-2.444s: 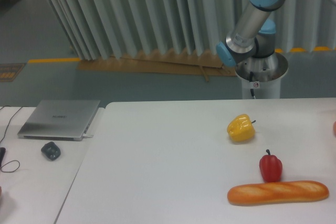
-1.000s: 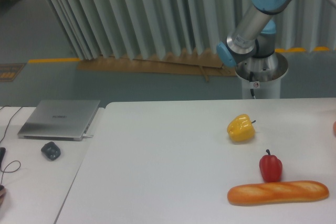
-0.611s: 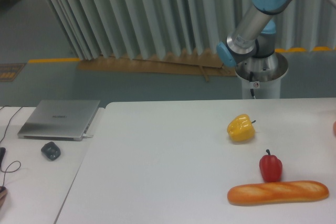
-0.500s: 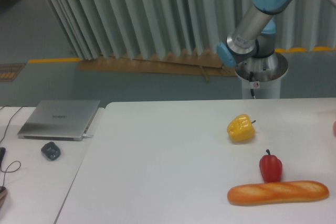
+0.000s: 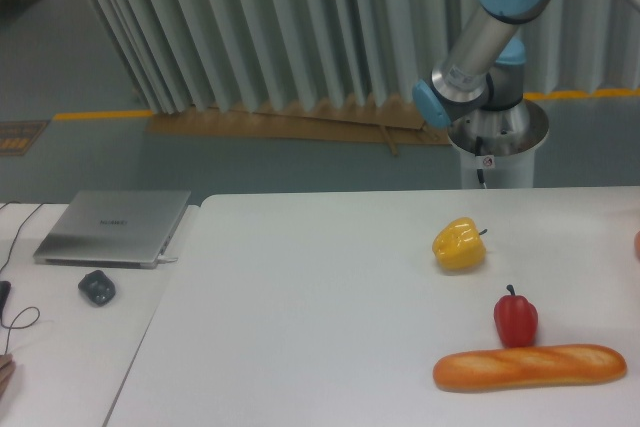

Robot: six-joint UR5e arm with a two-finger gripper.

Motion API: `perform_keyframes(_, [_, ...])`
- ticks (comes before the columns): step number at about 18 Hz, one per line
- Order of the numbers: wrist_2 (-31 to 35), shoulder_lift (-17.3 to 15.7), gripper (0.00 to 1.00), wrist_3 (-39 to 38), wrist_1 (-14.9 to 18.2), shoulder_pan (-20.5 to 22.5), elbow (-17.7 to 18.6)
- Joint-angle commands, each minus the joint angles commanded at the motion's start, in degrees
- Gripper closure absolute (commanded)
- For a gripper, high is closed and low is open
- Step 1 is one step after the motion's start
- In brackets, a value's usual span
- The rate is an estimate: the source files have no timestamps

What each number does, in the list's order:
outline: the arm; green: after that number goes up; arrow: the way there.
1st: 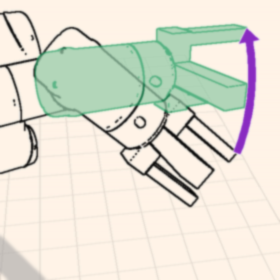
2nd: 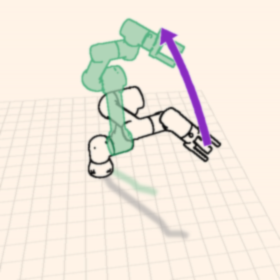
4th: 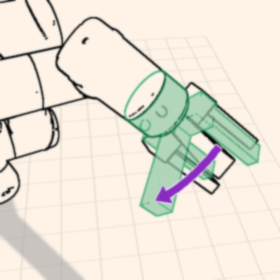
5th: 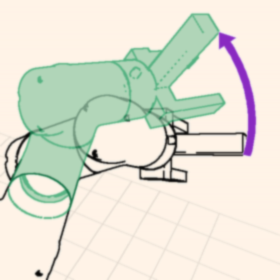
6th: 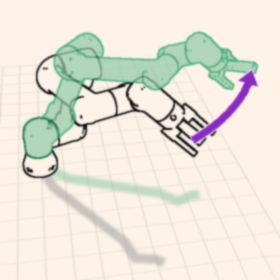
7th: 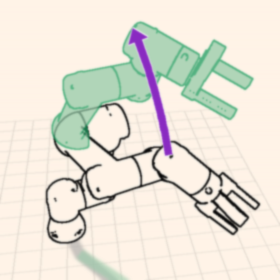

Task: Place the green pepper on the table

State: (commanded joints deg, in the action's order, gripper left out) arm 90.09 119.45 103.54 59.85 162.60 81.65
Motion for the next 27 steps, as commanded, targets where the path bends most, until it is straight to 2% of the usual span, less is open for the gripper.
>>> perform_keyframes(13, [-3.86,-6.59,0.41,-0.09,13.09,-1.67,0.88])
perform_keyframes(16, [-4.48,-7.91,0.41,-1.14,15.12,-3.07,1.23])
perform_keyframes(21, [-4.57,-8.35,0.41,-1.41,18.72,-6.06,1.41])
perform_keyframes(27, [-4.83,-8.88,0.41,-3.16,19.17,-10.98,2.64])
